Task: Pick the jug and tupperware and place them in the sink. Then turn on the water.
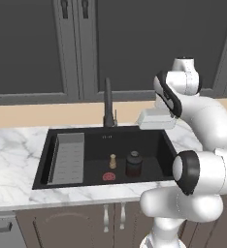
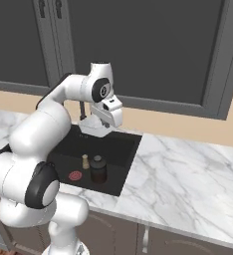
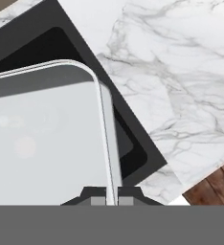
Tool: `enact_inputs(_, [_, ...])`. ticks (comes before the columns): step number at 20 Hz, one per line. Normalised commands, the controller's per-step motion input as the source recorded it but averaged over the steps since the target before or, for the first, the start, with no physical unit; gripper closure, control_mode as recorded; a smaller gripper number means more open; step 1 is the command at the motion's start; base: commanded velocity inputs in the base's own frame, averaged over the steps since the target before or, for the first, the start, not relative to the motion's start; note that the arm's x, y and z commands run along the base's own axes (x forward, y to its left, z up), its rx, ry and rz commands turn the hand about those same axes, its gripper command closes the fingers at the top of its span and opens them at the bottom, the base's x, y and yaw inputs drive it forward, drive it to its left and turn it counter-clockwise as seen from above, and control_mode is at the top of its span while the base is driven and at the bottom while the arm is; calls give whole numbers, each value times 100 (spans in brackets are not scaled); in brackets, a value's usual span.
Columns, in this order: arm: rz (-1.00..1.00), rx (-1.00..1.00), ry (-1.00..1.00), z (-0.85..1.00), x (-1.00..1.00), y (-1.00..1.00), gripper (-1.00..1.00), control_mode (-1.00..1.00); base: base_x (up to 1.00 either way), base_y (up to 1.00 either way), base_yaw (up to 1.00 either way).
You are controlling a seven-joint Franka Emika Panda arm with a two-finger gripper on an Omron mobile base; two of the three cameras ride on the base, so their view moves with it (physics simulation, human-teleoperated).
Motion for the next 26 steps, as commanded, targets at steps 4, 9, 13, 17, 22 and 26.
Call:
enact_inputs(4, [2, 0, 0, 0, 0, 0, 100, -100, 0, 0, 0])
enact_inputs(9, [13, 0, 9, -11, -2, 0, 100, -100, 0, 0, 0])
enact_inputs(13, [5, 0, 7, -6, 0, -1, 100, -100, 0, 0, 0])
enact_inputs(17, [2, -1, 0, -13, -4, 0, 100, -100, 0, 0, 0])
enact_inputs(22, [2, -6, 0, -44, 1, 0, 100, -100, 0, 0, 0])
enact_inputs(26, [8, 0, 0, -52, -8, 1, 100, -100, 0, 0, 0])
